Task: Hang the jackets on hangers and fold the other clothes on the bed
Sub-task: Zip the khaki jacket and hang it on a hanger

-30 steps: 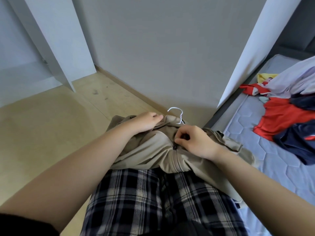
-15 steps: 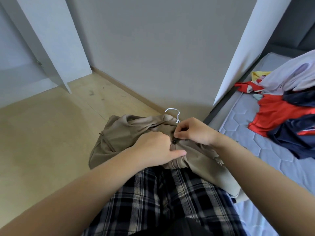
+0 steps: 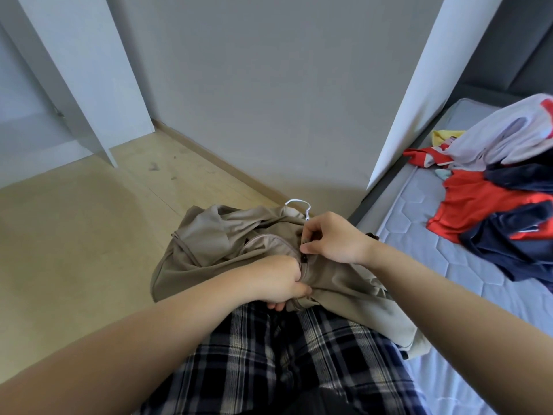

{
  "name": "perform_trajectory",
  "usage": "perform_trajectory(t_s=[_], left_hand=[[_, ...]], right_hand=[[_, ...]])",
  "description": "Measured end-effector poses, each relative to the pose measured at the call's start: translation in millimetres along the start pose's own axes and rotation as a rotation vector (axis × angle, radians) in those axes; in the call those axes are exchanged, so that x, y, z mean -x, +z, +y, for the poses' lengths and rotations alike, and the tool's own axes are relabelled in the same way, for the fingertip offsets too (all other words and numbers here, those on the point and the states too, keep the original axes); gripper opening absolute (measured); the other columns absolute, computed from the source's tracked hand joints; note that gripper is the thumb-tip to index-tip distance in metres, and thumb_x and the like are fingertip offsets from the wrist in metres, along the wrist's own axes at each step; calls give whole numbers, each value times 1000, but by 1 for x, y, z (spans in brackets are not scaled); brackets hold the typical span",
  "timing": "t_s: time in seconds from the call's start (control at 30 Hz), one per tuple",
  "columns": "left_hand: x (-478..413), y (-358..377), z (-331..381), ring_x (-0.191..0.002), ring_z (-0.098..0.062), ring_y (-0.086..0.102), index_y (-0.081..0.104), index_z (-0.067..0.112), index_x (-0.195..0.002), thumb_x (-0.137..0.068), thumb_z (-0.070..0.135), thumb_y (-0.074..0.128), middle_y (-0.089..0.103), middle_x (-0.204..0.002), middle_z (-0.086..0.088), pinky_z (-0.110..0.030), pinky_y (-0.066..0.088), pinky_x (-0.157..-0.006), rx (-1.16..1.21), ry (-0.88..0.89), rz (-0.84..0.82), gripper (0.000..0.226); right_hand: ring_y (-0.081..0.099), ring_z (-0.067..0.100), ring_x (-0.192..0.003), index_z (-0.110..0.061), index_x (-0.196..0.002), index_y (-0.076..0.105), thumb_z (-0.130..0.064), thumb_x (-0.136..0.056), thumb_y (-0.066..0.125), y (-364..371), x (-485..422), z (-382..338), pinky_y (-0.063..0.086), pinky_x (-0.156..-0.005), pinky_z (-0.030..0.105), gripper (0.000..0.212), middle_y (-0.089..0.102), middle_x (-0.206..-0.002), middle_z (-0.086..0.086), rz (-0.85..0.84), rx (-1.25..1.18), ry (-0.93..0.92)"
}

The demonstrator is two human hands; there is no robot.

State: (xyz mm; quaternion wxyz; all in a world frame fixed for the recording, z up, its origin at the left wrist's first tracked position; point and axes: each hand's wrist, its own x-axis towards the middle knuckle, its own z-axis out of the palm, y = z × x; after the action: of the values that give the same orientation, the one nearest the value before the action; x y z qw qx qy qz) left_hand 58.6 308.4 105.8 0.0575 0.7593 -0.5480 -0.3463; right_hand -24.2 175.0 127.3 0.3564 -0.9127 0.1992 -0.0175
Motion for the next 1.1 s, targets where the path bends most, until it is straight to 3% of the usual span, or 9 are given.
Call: perform_trajectory(t_s=[0.13, 0.23, 0.4, 0.5, 0.6, 0.77, 0.9, 1.0, 1.1], left_hand=[[1, -6, 3, -31, -4, 45, 52, 10, -63, -98, 33, 44, 57, -48, 2, -17, 40, -45, -111, 60, -51, 42], [1, -10, 7, -40, -11, 49, 52, 9, -63, -98, 32, 42, 57, -50, 0, -21, 43, -54, -203, 94, -79, 43], [6, -19, 14, -33, -7, 51, 61, 6, -60, -97, 41, 42, 56, -40, 3, -26, 50, -59, -226, 11, -250, 54], [4, -37, 16, -34, -9, 55, 62, 11, -56, -87, 63, 45, 60, -41, 3, -24, 51, -58, -163, -55, 28, 63], [-7, -46, 12, -37, -8, 56, 59, 14, -51, -83, 60, 53, 56, -38, 3, -24, 51, -61, -180, -97, 263, 56], [-20, -35, 5, -32, -9, 46, 57, 12, -53, -91, 29, 51, 52, -34, 5, -14, 38, -40, -16, -100, 67, 42], [-22, -38, 2, -29, -8, 43, 53, 10, -55, -94, 28, 51, 50, -32, 5, -12, 33, -34, -19, -50, 77, 43], [-19, -38, 0, -29, -5, 45, 54, 10, -56, -96, 30, 51, 52, -33, 6, -14, 40, -41, -52, -56, -55, 44], [-16, -41, -3, -31, -4, 49, 60, 9, -56, -96, 38, 50, 56, -37, 6, -20, 47, -54, -125, -88, -187, 51]], right_hand=[[45, 0, -49, -23, -54, 57, -3, -75, 70, -8, -8, 2, 35, -53, 15, 32, 54, -53, -11, 136, -33, 41], [44, 2, -50, -14, -60, 62, -5, -77, 71, -11, -16, 6, 33, -49, 11, 22, 54, -54, -9, 316, -60, 76], [42, 0, -45, -14, -62, 63, -7, -79, 71, -4, -18, 8, 33, -49, 13, 19, 53, -52, -8, 196, -48, 45], [42, 0, -44, -18, -56, 61, -5, -80, 68, -9, -15, 15, 36, -52, 19, 28, 56, -50, -7, 138, -171, 81], [44, 5, -51, -15, -58, 62, -3, -82, 67, -6, -12, 19, 37, -54, 19, 28, 56, -51, -7, 93, -253, 75], [42, 0, -47, -19, -57, 60, -5, -80, 68, -6, -15, 19, 35, -53, 20, 28, 53, -49, -12, 71, -100, 33], [48, 5, -56, -14, -64, 65, -7, -78, 70, -12, -26, 18, 38, -54, 17, 17, 58, -58, -6, 325, 23, 44], [47, 4, -54, -10, -66, 67, -5, -80, 70, -12, -32, 15, 35, -50, 9, 15, 55, -56, -9, 344, -36, 42], [50, 12, -62, -4, -71, 67, -7, -83, 69, -4, -31, 15, 37, -56, 18, 13, 62, -65, 4, 190, -70, 10]])
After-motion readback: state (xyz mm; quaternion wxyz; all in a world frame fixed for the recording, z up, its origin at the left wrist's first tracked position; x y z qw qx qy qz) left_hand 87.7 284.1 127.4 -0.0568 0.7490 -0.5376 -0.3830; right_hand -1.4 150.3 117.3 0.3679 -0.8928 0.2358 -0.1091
